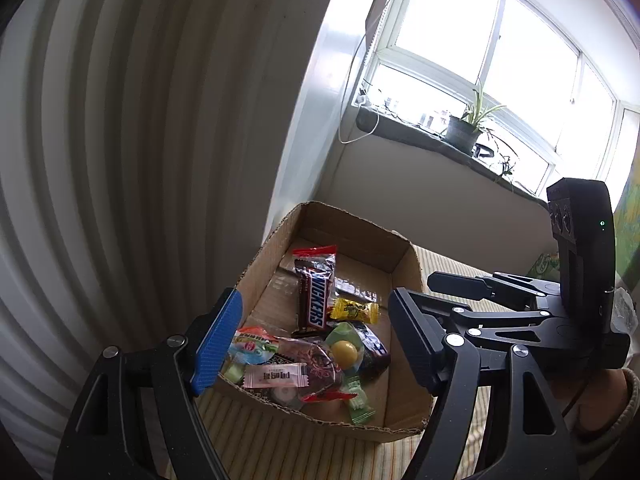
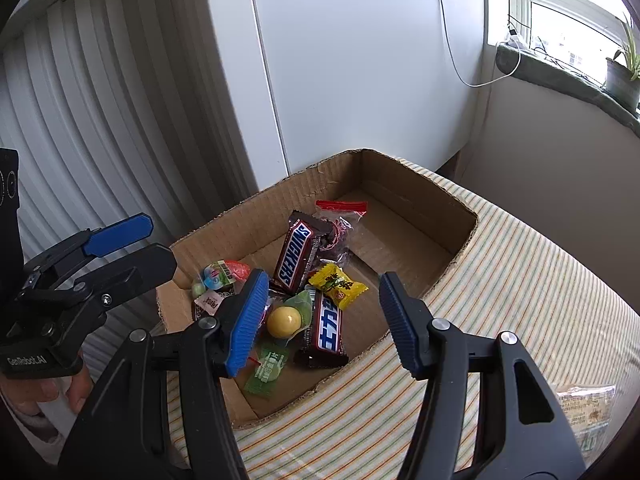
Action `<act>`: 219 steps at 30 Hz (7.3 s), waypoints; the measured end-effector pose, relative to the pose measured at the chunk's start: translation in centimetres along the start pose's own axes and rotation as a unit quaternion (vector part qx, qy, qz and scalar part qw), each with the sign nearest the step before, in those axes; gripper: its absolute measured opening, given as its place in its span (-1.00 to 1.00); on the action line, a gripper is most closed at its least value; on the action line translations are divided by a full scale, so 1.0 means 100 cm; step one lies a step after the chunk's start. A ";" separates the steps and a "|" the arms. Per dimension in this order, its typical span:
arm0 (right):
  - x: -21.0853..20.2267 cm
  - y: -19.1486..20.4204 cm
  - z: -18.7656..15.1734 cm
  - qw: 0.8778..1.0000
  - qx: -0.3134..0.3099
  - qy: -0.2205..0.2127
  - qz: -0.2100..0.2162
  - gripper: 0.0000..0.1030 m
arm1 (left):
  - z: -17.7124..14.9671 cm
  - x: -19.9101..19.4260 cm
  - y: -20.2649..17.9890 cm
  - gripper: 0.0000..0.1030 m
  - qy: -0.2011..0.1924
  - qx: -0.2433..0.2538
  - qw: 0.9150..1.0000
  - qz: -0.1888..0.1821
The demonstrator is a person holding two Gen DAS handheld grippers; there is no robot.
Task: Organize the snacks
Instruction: 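Move both tools back over the wrapped bread loaf, then close the left and right grippers on the bread loaf from both sides, then lift the bread loaf with both grippers and lower it into the box, then open both grippers and pull the tools back from the box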
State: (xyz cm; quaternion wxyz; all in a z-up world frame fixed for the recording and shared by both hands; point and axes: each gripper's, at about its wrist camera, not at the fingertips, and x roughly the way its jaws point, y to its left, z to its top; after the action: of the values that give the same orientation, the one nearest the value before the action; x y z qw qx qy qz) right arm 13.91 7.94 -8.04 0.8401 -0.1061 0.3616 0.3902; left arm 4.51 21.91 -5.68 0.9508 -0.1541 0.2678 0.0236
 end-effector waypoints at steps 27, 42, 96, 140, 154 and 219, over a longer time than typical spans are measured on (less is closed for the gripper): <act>-0.173 -0.228 -0.166 0.969 0.204 -0.050 -0.130 0.20 | -0.046 0.058 -0.234 0.52 0.082 0.139 0.981 -0.104; -0.174 -0.243 -0.172 0.968 0.216 -0.051 -0.121 0.21 | -0.061 0.074 -0.267 0.52 0.109 0.165 0.973 -0.121; -0.102 -0.251 -0.181 0.968 0.248 -0.027 0.000 0.00 | -0.108 0.143 -0.271 0.36 0.192 0.157 0.959 -0.136; -0.178 -0.043 -0.039 0.992 0.084 -0.094 -0.012 0.00 | -0.026 -0.035 -0.185 0.36 -0.003 0.127 0.982 -0.137; -0.075 0.024 0.027 0.994 0.029 -0.065 0.080 0.00 | 0.001 -0.039 -0.058 0.36 -0.020 0.057 0.998 -0.022; -0.318 -0.080 -0.174 0.919 0.155 -0.187 -0.312 1.00 | -0.044 -0.079 -0.267 0.63 -0.037 0.172 0.980 -0.087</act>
State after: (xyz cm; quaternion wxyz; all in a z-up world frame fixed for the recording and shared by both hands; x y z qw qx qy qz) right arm -3.20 -23.83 0.68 0.9775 -0.0070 0.2020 0.0606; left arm -1.02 -4.58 2.30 0.9708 -0.0097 0.2180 -0.1002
